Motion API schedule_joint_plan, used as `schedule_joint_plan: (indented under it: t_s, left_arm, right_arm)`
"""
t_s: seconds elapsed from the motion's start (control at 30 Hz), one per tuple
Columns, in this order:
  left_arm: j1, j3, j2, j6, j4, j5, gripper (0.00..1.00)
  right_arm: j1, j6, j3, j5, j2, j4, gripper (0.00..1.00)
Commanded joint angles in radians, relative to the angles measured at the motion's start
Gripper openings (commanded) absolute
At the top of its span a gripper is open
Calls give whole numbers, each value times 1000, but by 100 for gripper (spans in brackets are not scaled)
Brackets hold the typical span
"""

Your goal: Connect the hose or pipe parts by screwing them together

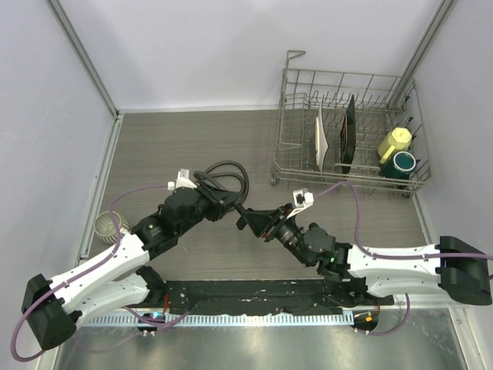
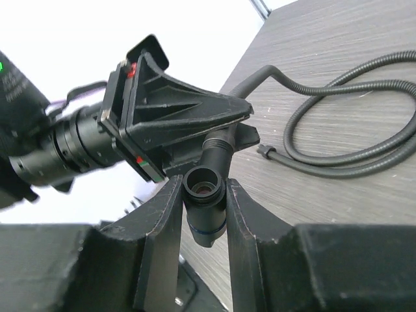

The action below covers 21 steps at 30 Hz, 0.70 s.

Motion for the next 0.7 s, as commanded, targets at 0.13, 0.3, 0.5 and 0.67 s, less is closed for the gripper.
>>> schedule_joint_plan:
  t_s: [0.13, 0.3, 0.5, 0.67]
  left_arm:
    - [0, -49, -58, 69, 219, -78, 0]
    - [0, -29, -87, 93, 124, -110, 0]
    - [2, 39, -42, 108, -13, -46, 0]
    - [0, 82, -16, 120, -60, 17, 0]
  right_arm:
    - [-21, 428, -54, 305, -15, 132, 8]
    - [-29, 266, -35, 184, -100, 1, 56]
    - [-29, -77, 168, 87, -219, -625, 76]
    - [-21, -752, 209, -117, -299, -626, 82]
